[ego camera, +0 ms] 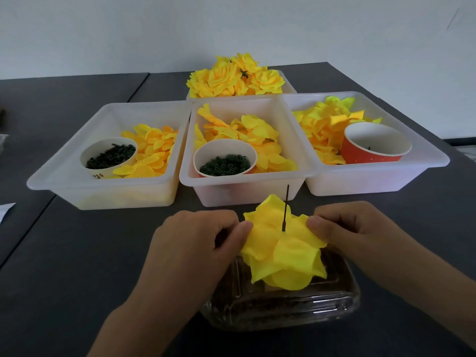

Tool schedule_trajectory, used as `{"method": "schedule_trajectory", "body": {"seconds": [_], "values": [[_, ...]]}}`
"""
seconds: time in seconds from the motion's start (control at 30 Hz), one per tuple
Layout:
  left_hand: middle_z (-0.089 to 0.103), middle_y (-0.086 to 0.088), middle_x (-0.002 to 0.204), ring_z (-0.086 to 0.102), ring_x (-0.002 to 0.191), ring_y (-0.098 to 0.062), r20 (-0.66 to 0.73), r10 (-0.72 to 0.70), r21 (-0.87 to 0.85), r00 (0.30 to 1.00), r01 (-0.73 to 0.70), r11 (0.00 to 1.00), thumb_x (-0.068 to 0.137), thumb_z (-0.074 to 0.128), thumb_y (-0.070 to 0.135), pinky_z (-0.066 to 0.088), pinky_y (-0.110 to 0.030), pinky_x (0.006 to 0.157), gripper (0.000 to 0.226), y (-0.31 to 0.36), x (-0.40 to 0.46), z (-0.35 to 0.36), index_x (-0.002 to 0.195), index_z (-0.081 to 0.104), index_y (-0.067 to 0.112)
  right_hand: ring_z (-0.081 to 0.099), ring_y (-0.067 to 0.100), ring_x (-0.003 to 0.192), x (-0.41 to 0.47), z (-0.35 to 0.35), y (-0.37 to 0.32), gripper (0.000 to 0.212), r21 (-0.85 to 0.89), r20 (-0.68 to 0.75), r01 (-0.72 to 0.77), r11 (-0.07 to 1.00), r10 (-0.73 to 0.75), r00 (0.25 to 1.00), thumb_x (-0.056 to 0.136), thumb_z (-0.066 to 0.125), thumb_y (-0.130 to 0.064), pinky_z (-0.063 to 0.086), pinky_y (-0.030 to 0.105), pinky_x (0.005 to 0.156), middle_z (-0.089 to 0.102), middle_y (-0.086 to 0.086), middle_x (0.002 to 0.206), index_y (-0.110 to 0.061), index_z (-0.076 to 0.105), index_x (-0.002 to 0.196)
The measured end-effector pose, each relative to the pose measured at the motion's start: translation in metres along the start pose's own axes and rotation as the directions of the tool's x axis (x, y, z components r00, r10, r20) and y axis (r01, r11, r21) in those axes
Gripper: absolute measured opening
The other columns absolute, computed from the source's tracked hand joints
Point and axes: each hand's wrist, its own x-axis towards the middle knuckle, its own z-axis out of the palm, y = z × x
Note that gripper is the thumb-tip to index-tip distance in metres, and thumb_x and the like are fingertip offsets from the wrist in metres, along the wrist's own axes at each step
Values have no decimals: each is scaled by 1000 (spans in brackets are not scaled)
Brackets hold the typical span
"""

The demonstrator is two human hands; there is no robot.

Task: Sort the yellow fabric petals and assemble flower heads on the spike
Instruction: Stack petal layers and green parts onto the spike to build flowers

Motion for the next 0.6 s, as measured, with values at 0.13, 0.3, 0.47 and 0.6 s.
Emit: {"method": "schedule_trajectory", "body": {"seconds": [0.13, 0.3, 0.47, 0.6], "values": [[47, 9, 51, 54, 62, -10, 50, -11, 28, 999, 10, 1000, 84, 21, 71, 32, -18, 50, 55, -2, -4, 6, 57, 44, 30, 47, 2, 51, -5, 6, 3, 34, -56, -55, 47, 997, -50, 997, 76, 44, -57, 39, 21, 57, 50, -7, 54, -30, 55, 58], [48, 8, 51, 51, 53, -11, 11, 34, 70, 999, -35, 997, 84, 25, 67, 30, -21, 44, 50, -8, -3, 7, 57, 41, 28, 47, 5, 54, -2, 3, 4, 37, -131, -21, 62, 989, -65, 998, 79, 40, -60, 38, 22, 56, 49, -7, 57, -29, 52, 63], [51, 15, 51, 52, 50, -4, -52, 14, -41, 999, -16, 999, 86, 20, 70, 29, -20, 43, 54, -10, 1, -4, 56, 43, 32, 47, 5, 55, 14, -28, -5, 68, -185, 12, 55, 981, -54, 998, 73, 22, -86, 38, 22, 55, 53, -6, 62, -27, 55, 70], [55, 7, 49, 52, 45, -8, -106, -68, -129, 992, 54, 990, 88, 14, 71, 41, -31, 46, 66, -14, 4, -14, 52, 49, 27, 56, 11, 63, 75, -83, 1, 45, -461, -249, -36, 887, -91, 964, 86, 40, -62, 45, 33, 60, 63, -2, 70, -25, 64, 74]]}}
